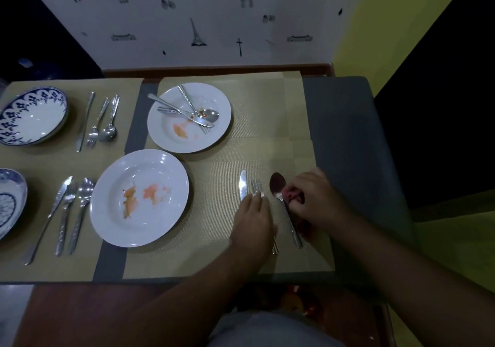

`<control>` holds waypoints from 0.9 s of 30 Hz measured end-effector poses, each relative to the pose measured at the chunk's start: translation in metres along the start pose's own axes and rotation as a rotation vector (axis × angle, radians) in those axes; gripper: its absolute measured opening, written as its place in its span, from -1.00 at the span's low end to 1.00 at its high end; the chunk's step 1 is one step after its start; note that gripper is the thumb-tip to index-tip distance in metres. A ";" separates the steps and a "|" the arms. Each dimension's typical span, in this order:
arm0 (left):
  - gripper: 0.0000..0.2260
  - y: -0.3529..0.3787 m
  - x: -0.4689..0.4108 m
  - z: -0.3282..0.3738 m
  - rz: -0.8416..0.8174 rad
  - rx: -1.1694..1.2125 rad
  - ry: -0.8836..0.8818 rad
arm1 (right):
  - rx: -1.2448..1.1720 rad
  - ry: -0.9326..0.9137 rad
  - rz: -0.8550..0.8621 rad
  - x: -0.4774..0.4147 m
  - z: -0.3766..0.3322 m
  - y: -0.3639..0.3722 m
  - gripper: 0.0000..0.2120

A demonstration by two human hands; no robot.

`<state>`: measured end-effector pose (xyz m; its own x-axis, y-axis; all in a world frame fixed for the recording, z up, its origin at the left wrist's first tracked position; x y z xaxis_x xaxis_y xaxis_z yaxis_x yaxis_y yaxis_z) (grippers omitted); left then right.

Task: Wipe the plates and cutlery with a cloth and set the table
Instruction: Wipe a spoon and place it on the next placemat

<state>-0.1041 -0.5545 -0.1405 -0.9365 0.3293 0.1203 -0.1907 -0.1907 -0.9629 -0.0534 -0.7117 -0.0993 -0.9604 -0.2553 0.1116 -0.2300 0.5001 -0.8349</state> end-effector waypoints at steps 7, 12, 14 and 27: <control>-0.37 0.009 -0.006 -0.007 -0.122 -0.041 0.103 | 0.014 0.054 0.032 0.000 -0.001 -0.003 -0.90; -0.37 0.002 -0.004 -0.005 -0.069 0.015 0.119 | 0.002 0.060 0.043 0.004 -0.001 -0.002 -0.89; -0.34 -0.001 -0.003 0.001 -0.022 0.020 0.150 | 0.003 0.060 0.043 0.006 -0.001 -0.002 -0.89; -0.28 0.006 -0.020 0.019 -0.150 0.051 0.180 | 0.060 0.078 0.024 0.012 0.001 -0.005 -0.89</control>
<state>-0.0919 -0.5797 -0.1437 -0.8301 0.5159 0.2118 -0.3425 -0.1719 -0.9237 -0.0640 -0.7184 -0.0945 -0.9754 -0.1771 0.1310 -0.1991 0.4542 -0.8684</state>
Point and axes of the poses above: each hand's wrist, its own x-axis away from the middle knuckle, its own y-axis out of the palm, z = x × y, the point moved 3 cm from there along -x, towards the middle knuckle, and after that the axes turned 3 degrees about y, right-handed, at the moved point
